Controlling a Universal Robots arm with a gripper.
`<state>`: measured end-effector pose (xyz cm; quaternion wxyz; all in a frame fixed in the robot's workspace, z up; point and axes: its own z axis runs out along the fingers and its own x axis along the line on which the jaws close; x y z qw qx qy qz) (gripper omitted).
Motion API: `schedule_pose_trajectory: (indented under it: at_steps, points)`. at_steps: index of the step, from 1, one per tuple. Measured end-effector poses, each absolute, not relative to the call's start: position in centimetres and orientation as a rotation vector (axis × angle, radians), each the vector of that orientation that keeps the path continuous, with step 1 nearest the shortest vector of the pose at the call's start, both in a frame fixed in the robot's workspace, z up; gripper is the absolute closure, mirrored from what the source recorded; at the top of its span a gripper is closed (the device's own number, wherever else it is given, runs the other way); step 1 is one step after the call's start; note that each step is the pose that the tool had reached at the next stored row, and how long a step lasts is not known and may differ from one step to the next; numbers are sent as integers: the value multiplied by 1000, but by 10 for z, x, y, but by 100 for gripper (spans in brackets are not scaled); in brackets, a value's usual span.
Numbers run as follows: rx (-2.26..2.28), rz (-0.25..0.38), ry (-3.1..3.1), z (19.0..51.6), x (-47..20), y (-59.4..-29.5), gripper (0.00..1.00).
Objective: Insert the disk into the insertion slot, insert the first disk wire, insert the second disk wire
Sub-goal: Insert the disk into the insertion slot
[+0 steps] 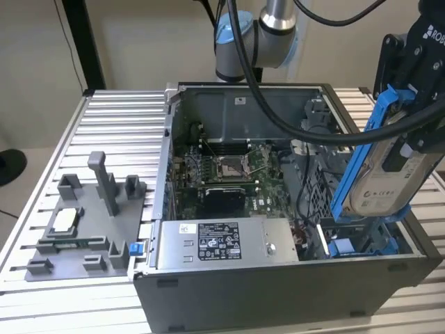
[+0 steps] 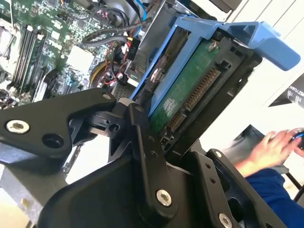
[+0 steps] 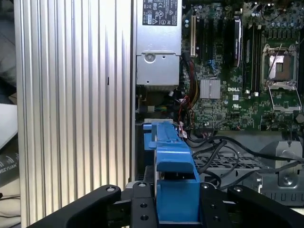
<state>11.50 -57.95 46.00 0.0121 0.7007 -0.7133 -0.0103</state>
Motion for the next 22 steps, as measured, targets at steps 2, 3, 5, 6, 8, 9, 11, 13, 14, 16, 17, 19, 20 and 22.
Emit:
schedule_pose_trajectory:
  at_steps: [2, 3, 5, 6, 8, 9, 11, 13, 14, 16, 17, 19, 20, 22]
  points:
    - [2184, -32, -2224, 460, 115, -580, 100]
    - [2184, -32, -2224, 460, 115, -580, 100]
    - [2184, -32, -2224, 460, 115, -580, 100]
    - [2185, -34, -2225, 460, 115, -580, 100]
    - [2187, -38, -2226, 460, 115, -580, 100]
    - [2188, -40, -2227, 458, 115, -580, 100]
    - [2189, -42, -2228, 456, 116, -581, 100]
    - [2190, -45, -2229, 452, 116, -581, 100]
    - [2192, -50, -2231, 451, 116, -581, 100]
    - [2201, -69, -2239, 450, 116, -581, 100]
    - [2205, -76, -2242, 449, 116, -581, 100]
    - [2210, -78, -2247, 447, 116, -580, 100]
    - [2211, -76, -2247, 446, 116, -580, 100]
    - [2214, -71, -2249, 443, 116, -581, 100]
